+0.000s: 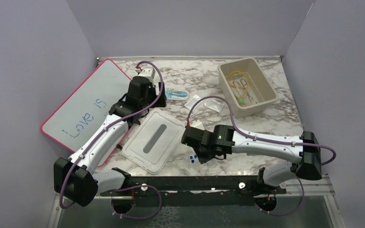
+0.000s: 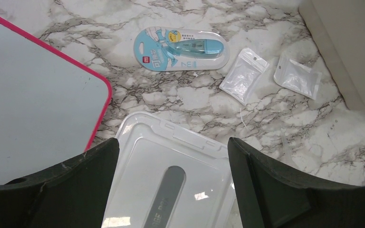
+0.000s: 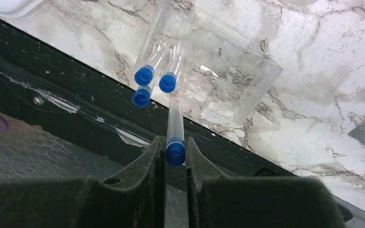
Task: Organize the chemistry lab equipment
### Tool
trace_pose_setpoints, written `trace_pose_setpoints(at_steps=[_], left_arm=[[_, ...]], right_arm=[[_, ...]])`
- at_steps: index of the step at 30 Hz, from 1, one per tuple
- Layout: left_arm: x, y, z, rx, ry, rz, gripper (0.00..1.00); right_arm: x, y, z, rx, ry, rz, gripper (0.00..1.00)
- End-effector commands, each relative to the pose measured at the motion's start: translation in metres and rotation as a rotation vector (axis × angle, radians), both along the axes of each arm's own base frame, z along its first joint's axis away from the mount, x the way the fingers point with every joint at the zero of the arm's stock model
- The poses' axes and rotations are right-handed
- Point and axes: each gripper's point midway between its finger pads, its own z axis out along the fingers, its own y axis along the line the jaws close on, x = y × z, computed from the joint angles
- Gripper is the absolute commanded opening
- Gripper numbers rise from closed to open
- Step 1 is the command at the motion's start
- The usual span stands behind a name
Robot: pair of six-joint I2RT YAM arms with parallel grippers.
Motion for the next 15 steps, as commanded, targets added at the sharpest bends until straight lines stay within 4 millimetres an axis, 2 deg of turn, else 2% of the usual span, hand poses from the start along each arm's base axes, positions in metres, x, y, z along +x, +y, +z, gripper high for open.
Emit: trace_pose_setpoints(at_steps=[1,15], left_arm=[[0.002,0.001,0.002,-0.008,-0.021,-0.005,0.87],[0.001,0.002,0.002,-0.017,-0.024,-0.01,0.87]], right_arm=[[0.009,0.02,0.003,0.047,-0.037,-0.031,0.2],[0.009,0.029,-0.013,0.044,-0.02,-0.061,0.2]])
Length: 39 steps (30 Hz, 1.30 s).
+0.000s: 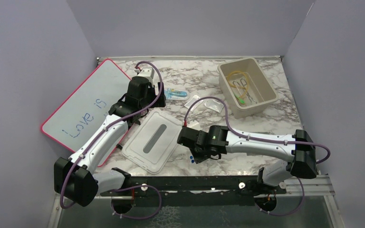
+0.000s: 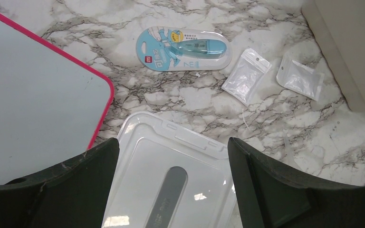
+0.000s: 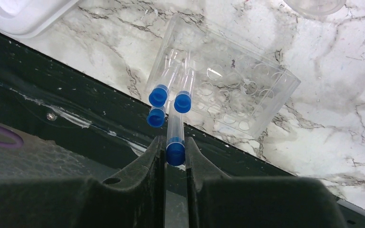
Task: Organize the chemistry lab equipment
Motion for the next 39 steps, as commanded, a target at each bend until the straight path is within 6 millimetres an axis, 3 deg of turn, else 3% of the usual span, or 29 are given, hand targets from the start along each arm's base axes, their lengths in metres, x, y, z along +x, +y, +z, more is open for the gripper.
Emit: trace_pose_setpoints(at_steps=[1,13,25,33,39], left_arm=[[0.0,0.0,0.005,-0.015,-0.025,-0.016,0.87],[0.0,0.0,0.004,-0.016,-0.021,-0.017,0.87],[0.0,0.001,0.004,-0.02,-0.021,-0.016,0.87],[0.0,0.001,0.004,-0.02,-0.02,-0.017,0.87],[0.0,0.0,0.004,-0.024,-0.02,-0.018,0.87]], right_arm=[[0.005,0.01,-0.002,0.019,-0.025,-0.022,0.2],[0.007,0.0,-0.014,-0.04,-0.033,-0.036,0.21],[0.005,0.002,-0.023,-0.046,-0.021,-0.038,0.29],[0.003,0.008,-0.017,-0.01,-0.009,-0.026,0.36],[0.003,0.012,0.002,0.058,-0.021,-0.028,0.37]])
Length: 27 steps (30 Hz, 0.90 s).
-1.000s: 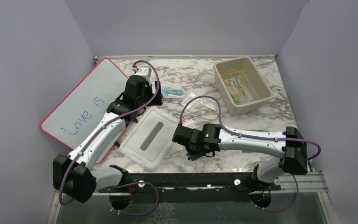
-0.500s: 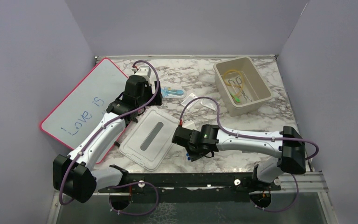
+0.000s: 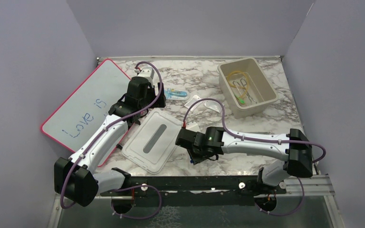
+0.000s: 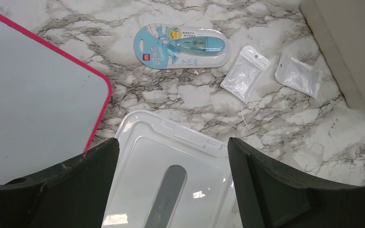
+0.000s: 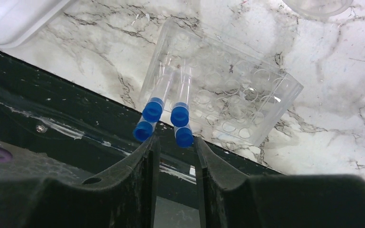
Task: Organize the chemistry lab equipment
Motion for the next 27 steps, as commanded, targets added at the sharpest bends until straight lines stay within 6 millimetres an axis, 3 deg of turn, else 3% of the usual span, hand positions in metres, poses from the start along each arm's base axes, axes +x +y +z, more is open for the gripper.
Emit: trace_pose_setpoints(at_steps=[1,10,18,27], left_arm=[[0.0,-0.001,0.006,-0.019,-0.026,-0.012,0.87],[0.0,-0.002,0.005,-0.023,-0.025,-0.017,0.87],[0.0,-0.002,0.004,-0.024,-0.021,-0.017,0.87],[0.001,-0.002,0.003,-0.025,-0.018,-0.018,0.87]], right_arm=[[0.0,0.01,0.023,0.102,-0.025,-0.006,0.37],[0.013,-0.015,0.024,0.058,-0.106,-0.12,0.27],[0.019,-0.032,0.006,-0.057,-0.14,-0.155,0.22],[0.032,-0.022,-0.001,-0.06,-0.193,-0.128,0.22]])
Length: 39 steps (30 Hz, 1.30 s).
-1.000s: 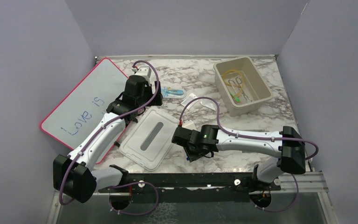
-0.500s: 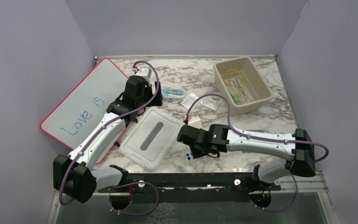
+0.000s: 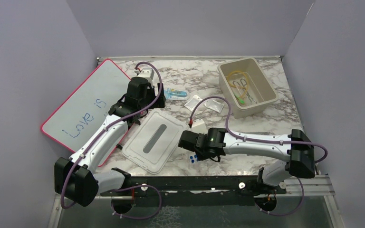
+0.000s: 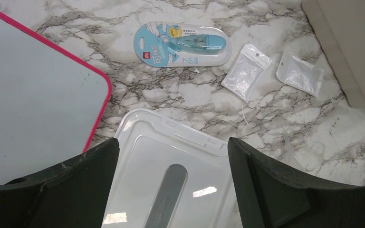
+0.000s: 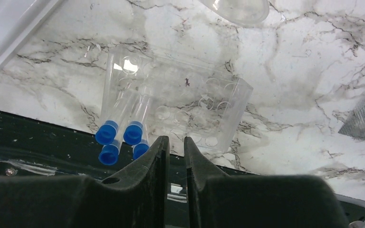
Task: Organize the chemistry lab equipment
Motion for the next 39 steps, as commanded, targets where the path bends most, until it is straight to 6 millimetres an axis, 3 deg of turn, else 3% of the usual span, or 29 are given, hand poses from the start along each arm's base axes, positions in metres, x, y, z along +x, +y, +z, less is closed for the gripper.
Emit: trace_pose_setpoints(at_steps=[1,8,23,30,39], left_arm=[[0.001,-0.003,0.007,-0.024,-0.024,-0.018,0.87],[0.001,-0.002,0.007,-0.025,-0.026,-0.017,0.87],[0.001,-0.001,0.007,-0.027,-0.026,-0.011,0.87],[0.001,-0.001,0.006,-0.028,-0.023,-0.01,0.87],[0.001,-0.002,0.006,-0.032,-0.023,-0.015,0.87]], right_arm=[[0.012,0.004,-0.003,-0.012,-0.065,0.005,0.22],[0.006,0.016,-0.009,0.016,-0.031,0.072,0.22],[-0.014,0.016,-0.011,0.044,0.072,0.133,0.18],[-0.004,0.011,-0.001,0.031,0.012,0.076,0.19],[0.022,-0.005,0.031,0.048,-0.133,-0.055,0.2]])
